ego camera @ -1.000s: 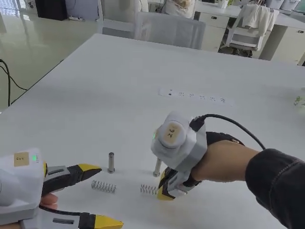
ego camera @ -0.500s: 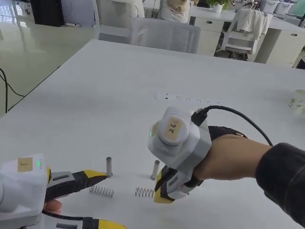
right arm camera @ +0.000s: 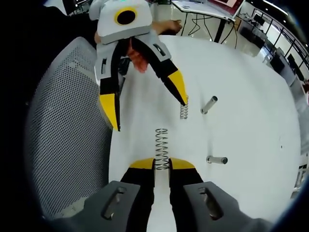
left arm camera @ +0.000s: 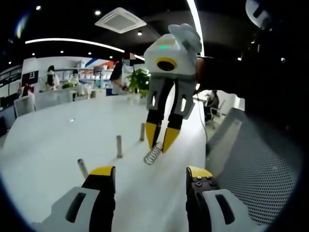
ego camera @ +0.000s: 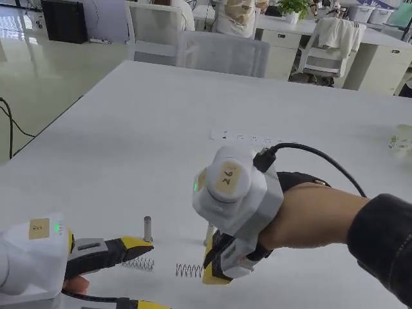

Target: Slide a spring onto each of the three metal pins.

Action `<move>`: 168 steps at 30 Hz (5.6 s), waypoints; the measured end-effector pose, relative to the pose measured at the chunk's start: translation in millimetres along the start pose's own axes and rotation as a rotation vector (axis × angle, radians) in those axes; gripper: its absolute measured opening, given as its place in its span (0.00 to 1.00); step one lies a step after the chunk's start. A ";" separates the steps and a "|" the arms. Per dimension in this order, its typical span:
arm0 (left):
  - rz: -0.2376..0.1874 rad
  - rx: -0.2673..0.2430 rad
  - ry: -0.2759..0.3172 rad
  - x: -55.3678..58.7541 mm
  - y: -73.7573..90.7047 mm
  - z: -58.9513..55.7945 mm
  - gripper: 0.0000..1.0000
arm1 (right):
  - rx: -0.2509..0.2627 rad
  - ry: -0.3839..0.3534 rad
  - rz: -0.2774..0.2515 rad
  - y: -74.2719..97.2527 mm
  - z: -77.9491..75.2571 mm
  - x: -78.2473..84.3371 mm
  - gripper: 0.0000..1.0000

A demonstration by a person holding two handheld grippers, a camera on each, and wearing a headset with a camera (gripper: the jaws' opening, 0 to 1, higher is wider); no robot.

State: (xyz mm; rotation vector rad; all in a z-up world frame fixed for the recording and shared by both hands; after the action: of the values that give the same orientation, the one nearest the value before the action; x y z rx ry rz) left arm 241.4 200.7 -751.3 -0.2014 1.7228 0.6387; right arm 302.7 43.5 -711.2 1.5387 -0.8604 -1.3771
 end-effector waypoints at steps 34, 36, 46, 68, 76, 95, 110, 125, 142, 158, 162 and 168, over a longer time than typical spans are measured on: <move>-0.008 0.040 -0.063 -9.0 -3.3 -5.8 0.33 | -0.008 0.087 -0.028 7.1 8.9 -17.7 0.08; -0.009 0.043 -0.068 -9.3 -3.6 -6.1 0.31 | -0.009 0.090 -0.028 7.2 9.6 -18.0 0.08; -0.020 0.066 -0.096 -10.6 -4.4 -7.7 0.14 | -0.014 0.110 -0.025 7.3 11.4 -19.7 0.08; -0.011 0.076 -0.123 -8.0 -3.4 -7.1 0.03 | -0.018 0.145 -0.031 16.8 14.2 -26.3 0.08; 0.008 0.086 -0.126 -5.6 -5.0 -8.0 0.03 | -0.023 0.131 -0.072 26.2 16.0 -34.3 0.08; 0.001 0.084 -0.124 -6.4 -4.1 -6.6 0.02 | 0.022 0.150 -0.113 32.7 12.0 -41.3 0.00; -0.011 0.077 -0.126 -8.9 -3.4 -7.4 0.02 | -0.015 0.103 -0.079 17.8 8.7 -22.7 0.19; -0.025 0.078 -0.118 -12.1 -4.7 -9.3 0.02 | -0.005 0.108 -0.081 20.5 10.3 -24.8 0.09; -0.013 0.078 -0.121 -11.0 -5.6 -7.1 0.02 | -0.011 0.156 -0.121 21.9 17.5 -48.7 0.09; -0.007 0.090 -0.128 -12.2 -6.7 -8.2 0.02 | -0.027 0.160 -0.111 14.6 19.9 -51.1 0.08; -0.024 0.080 -0.114 -11.0 -6.2 -5.7 0.02 | -0.014 0.163 -0.112 15.2 19.0 -51.3 0.08; -0.034 0.070 -0.104 -11.0 -6.6 -4.1 0.04 | -0.009 0.152 -0.116 17.0 16.5 -50.7 0.08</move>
State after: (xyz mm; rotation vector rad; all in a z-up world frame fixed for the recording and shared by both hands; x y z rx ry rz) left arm 243.8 190.9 -742.5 -0.1460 1.6354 0.5540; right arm 279.8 80.6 -676.1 1.6849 -0.6798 -1.3240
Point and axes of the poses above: the centre of the closed fingertips' face, and the gripper's own axes: y roughly backward along the fingers, z roughly to its left, x roughly out of its underside, the point moved 10 cm from there along y, roughly backward along the fingers, and after that the axes turned 2 degrees about y, right-handed, at the moved point
